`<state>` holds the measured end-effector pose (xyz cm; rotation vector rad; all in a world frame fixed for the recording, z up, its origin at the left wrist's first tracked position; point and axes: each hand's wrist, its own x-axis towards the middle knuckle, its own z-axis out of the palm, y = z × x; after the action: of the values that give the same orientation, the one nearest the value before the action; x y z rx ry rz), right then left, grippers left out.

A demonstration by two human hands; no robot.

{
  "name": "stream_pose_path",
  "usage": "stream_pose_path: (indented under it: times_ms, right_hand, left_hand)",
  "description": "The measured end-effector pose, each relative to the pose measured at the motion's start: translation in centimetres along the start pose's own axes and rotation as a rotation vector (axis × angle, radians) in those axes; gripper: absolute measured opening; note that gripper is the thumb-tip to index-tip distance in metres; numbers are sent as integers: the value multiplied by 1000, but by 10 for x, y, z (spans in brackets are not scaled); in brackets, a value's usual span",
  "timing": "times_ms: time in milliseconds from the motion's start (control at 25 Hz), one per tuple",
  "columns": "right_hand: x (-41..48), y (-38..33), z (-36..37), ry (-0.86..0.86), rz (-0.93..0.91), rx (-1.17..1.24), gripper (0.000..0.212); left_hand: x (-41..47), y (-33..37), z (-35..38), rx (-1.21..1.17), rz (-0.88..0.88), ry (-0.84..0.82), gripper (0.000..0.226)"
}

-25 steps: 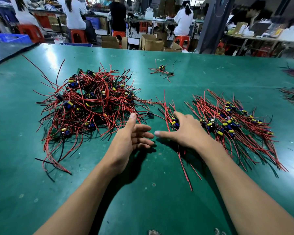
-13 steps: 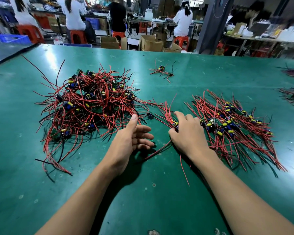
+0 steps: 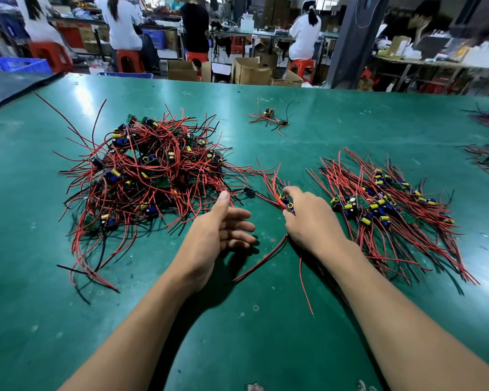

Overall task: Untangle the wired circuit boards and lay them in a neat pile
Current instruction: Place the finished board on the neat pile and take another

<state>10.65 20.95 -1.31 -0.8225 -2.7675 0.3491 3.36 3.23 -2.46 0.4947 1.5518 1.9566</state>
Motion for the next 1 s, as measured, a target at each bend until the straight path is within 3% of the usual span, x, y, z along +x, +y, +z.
stream_pose_path:
  times_ms: [400, 720, 880, 1000]
  right_hand:
    - [-2, -1, -11, 160, -7, -48, 50]
    - [27, 34, -64, 357, 118, -44, 47]
    - [42, 60, -77, 134, 295, -177, 38]
    - [30, 62, -47, -10, 349, -214, 59]
  left_hand:
    - [0, 3, 0, -33, -12, 27, 72]
    - [-2, 4, 1, -58, -24, 32, 74]
    - [-1, 4, 0, -68, -22, 31, 74]
    - [0, 4, -1, -73, -26, 22, 75]
